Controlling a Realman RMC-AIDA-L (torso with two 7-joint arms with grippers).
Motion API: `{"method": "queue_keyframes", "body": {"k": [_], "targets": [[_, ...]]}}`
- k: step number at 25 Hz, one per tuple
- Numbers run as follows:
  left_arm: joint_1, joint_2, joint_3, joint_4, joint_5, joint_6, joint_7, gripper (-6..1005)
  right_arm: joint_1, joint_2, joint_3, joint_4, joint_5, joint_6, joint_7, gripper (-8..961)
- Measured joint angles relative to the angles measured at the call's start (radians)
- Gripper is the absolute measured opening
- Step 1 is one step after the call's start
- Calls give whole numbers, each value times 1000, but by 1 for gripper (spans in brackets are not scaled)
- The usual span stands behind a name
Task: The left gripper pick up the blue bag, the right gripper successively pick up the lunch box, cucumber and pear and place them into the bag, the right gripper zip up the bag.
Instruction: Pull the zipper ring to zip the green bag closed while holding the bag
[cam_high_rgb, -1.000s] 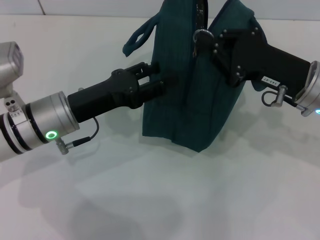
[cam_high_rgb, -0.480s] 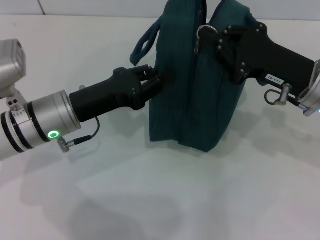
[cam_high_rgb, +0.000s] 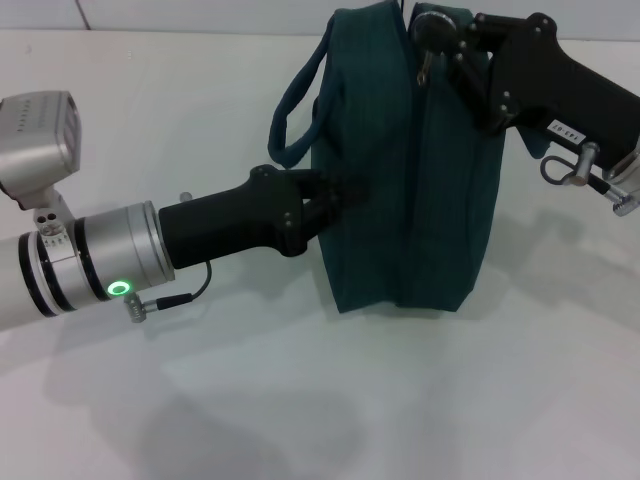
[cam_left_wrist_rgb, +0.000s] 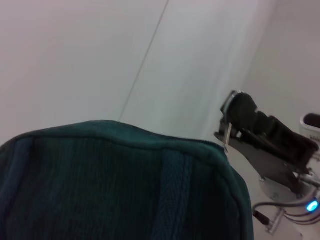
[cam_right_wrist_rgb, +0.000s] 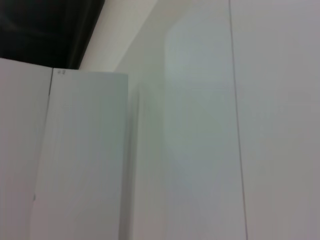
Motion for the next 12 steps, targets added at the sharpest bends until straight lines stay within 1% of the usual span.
{"method": "queue_keyframes", "body": {"k": [2, 5, 8, 12], "targets": [[0, 1, 14, 0, 1, 5, -1, 141, 0, -1, 0, 2, 4, 2, 0, 6], [0, 5, 58, 1, 3, 11, -4, 101, 0, -2, 1, 5, 7, 7, 0, 7], [-1, 6, 76, 2, 4, 20, -4, 62, 0, -3, 1, 6, 8, 12, 1, 7], [-2, 8, 95, 2, 6, 47, -1, 63, 1, -3, 1, 7, 8, 28, 4, 7]]}}
